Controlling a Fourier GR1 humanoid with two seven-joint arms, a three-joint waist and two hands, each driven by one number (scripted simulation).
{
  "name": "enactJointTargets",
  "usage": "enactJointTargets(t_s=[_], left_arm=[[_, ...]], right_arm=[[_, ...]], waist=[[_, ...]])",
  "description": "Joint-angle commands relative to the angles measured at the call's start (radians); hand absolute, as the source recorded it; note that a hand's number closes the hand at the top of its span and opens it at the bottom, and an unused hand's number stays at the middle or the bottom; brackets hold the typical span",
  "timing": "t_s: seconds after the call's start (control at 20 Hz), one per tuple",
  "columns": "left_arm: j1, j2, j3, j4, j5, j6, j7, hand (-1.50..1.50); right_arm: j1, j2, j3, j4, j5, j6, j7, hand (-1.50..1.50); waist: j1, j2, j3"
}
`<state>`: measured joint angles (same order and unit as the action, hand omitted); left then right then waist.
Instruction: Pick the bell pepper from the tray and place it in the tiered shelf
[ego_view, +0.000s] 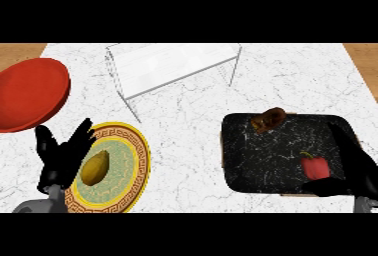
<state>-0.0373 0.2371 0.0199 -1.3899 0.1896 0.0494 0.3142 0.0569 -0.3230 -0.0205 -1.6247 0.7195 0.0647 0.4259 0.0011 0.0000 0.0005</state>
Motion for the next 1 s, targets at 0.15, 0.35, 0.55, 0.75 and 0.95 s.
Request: enactJointTargets(t_s=[0.15, 0.35, 0.55, 0.75, 0.95], left_arm=[[0.002, -0.053, 0.007, 0.043, -0.052, -0.016, -0.041, 0.00], [0.013, -0.033, 0.048, 0.034, -0.043, -0.052, -0.048, 0.00], [0.029, -0.071, 0.023, 0.029, -0.067, -0.033, -0.057, 0.00], [0.003, -0.036, 0.057, 0.076, -0.047, -0.056, -0.071, 0.00], [0.043, -0.037, 0.043, -0.025, -0.044, -0.060, 0.006, 0.00]], right_arm=[[-0.019, 0.027, -0.039, 0.048, 0.024, 0.002, -0.078, -1.50], [-0.026, 0.069, -0.038, 0.098, 0.047, -0.063, -0.140, -1.50], [-0.075, 0.028, -0.086, 0.257, 0.012, -0.063, -0.266, -1.50], [-0.110, -0.031, 0.068, 0.278, 0.131, 0.053, -0.265, 1.50], [-0.082, 0.053, 0.055, 0.241, 0.080, 0.024, -0.289, 1.50]], waist=[[-0.002, 0.000, -0.001], [-0.001, 0.000, 0.000], [0.000, 0.000, 0.000], [0.007, 0.003, -0.001], [0.003, -0.001, 0.000]])
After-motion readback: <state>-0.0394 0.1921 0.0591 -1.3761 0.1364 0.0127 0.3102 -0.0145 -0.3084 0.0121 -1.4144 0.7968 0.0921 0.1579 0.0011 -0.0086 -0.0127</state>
